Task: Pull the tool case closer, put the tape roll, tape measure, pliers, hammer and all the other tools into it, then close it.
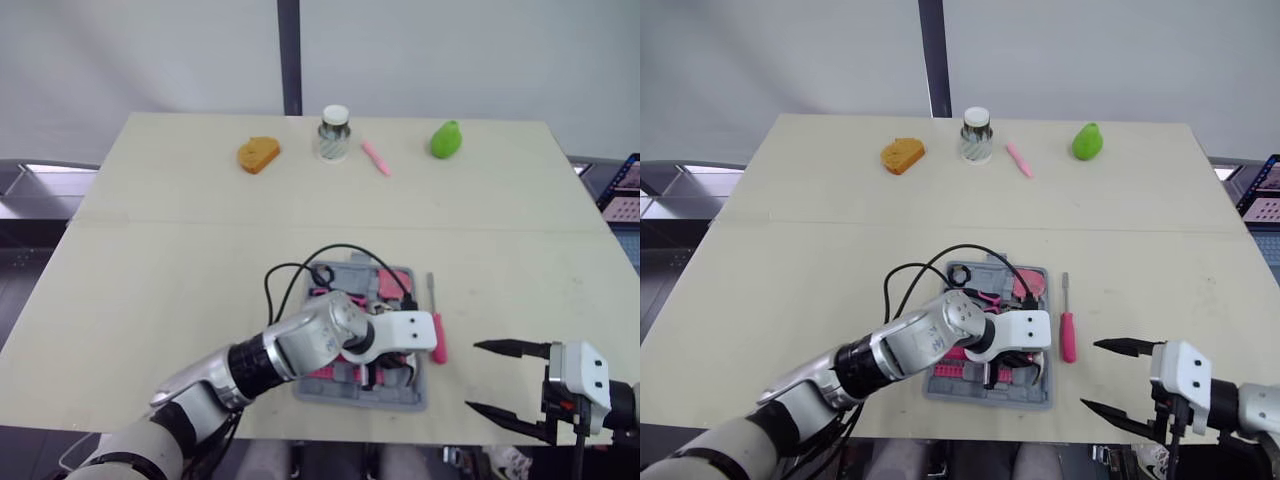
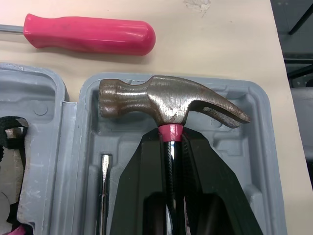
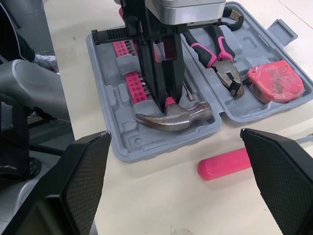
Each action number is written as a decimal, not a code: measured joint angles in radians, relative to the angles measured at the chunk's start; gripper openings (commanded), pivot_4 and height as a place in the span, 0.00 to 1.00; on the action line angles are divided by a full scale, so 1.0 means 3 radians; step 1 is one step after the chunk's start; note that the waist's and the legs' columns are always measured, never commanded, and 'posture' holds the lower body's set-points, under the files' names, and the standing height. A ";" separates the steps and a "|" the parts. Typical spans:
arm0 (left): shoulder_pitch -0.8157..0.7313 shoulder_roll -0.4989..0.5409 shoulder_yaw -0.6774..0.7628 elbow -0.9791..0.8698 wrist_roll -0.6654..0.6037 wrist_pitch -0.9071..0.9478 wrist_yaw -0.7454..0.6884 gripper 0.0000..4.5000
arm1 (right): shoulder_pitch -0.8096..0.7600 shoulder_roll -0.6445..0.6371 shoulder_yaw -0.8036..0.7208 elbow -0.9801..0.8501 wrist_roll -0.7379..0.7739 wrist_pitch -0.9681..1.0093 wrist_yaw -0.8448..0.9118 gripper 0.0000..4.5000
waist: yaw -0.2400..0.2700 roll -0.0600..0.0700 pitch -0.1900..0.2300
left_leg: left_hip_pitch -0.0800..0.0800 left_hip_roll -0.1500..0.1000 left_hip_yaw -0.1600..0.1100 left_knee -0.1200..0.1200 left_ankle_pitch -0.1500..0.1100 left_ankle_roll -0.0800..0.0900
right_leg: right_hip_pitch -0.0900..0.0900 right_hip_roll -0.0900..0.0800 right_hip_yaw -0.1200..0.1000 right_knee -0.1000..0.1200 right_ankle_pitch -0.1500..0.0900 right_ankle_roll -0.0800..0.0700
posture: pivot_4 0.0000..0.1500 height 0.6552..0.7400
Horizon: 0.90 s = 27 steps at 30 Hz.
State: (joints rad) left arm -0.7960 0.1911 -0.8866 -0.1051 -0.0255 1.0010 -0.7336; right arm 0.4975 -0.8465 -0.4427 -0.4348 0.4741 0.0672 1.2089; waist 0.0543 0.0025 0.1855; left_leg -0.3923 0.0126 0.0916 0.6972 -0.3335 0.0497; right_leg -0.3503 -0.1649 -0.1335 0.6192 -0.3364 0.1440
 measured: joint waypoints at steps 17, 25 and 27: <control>-0.0006 -0.0048 -0.0076 0.0113 0.0084 -0.0111 -0.0104 0.39 | 0.0044 0.0035 -0.0009 -0.0059 -0.0001 0.0004 -0.0061 1.00 | 0.0002 0.0000 0.0000 | 0.0000 0.0000 0.0000 0.0001 0.0000 0.0000 | 0.0000 0.0000 0.0000 0.0001 0.0000 0.0000 | 1.00 0.47; -0.0049 0.0007 0.0311 -0.0207 -0.0149 0.0346 -0.0188 0.70 | -0.0063 0.0035 0.0014 -0.0055 -0.0007 0.0004 -0.0079 1.00 | -0.0002 0.0001 0.0000 | 0.0000 0.0000 -0.0001 0.0002 0.0000 0.0000 | 0.0000 0.0000 0.0000 0.0003 0.0000 0.0000 | 1.00 0.47; -0.0043 0.0006 0.0486 -0.0329 -0.0243 0.0480 -0.0181 0.65 | -0.0086 0.0036 0.0023 -0.0051 -0.0010 0.0004 -0.0080 1.00 | -0.0001 0.0001 -0.0001 | 0.0000 0.0000 -0.0002 0.0002 0.0000 0.0000 | 0.0001 0.0000 -0.0001 0.0003 0.0000 0.0000 | 1.00 0.47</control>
State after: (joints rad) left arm -0.8089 0.1929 -0.7409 -0.2038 -0.0983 1.1452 -0.7880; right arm 0.4716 -0.8358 -0.4358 -0.4502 0.4710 0.0683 1.1850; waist 0.0540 0.0028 0.1854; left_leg -0.3922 0.0126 0.0910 0.6978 -0.3335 0.0497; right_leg -0.3499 -0.1650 -0.1338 0.6200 -0.3364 0.1440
